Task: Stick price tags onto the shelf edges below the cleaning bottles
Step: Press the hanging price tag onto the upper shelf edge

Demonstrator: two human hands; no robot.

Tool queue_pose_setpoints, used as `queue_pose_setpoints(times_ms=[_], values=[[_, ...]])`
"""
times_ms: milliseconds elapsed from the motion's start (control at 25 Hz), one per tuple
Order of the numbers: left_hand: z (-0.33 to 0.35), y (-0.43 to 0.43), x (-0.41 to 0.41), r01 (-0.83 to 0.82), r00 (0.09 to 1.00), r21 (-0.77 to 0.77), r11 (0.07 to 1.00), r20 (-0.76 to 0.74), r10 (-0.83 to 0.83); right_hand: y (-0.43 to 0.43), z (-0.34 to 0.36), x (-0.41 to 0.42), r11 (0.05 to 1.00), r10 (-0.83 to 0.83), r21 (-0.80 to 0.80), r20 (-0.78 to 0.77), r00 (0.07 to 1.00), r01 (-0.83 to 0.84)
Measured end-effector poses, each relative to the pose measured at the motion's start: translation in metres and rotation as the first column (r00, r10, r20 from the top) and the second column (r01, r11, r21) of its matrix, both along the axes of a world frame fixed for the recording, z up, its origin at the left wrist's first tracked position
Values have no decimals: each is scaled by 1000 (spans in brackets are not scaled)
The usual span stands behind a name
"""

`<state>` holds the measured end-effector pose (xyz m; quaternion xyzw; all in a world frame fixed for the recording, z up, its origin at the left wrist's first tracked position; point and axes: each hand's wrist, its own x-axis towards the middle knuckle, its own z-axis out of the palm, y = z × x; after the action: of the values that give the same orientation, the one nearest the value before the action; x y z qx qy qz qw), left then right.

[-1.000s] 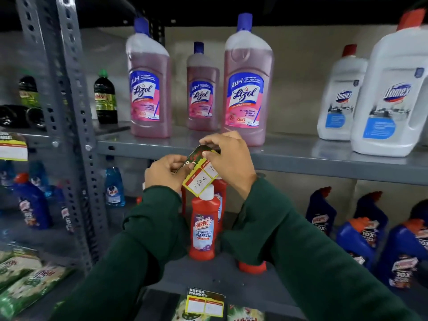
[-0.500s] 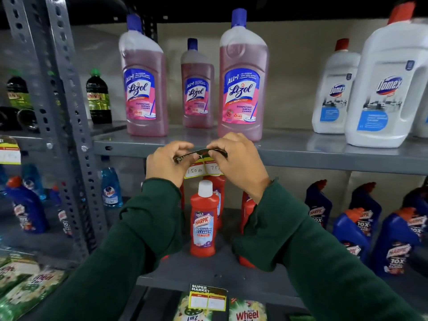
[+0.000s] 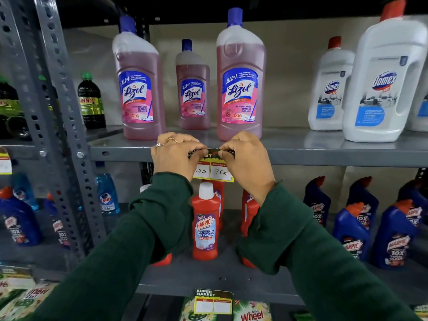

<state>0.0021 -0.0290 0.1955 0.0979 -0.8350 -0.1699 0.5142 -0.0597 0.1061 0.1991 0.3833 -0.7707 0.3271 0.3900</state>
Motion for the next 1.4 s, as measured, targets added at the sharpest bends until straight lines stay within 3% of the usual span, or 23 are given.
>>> queue_pose_setpoints(times_ms=[360, 520, 600, 720, 800, 1040, 1400], values=[[-7, -9, -7, -80, 985, -290, 954, -170, 31, -3, -9, 1, 999, -23, -27, -153, 988, 19], [-6, -4, -4, -185, 982, -472, 862, -116, 147, -2, -7, 3, 1000, -26, 4, -111, 994, 27], [-5, -5, -7, -120, 993, -457, 881, -43, 112, -2, -2, 7, 999, -39, 18, -63, 997, 41], [-2, -1, -11, 124, 990, -227, 966, 88, -106, 1, 4, 10, 993, -102, 64, 14, 995, 101], [-1, 1, -15, 152, 987, -143, 978, 75, -142, 3, 8, 10, 986, -123, 122, 47, 991, 117], [0, -5, -18, -18, 999, -413, 910, 36, 36, -1, 9, 4, 986, -107, 128, 10, 994, 105], [-10, -19, -23, -73, 993, -513, 855, -114, 17, 14, 11, -7, 998, 52, 35, 36, 998, -53]])
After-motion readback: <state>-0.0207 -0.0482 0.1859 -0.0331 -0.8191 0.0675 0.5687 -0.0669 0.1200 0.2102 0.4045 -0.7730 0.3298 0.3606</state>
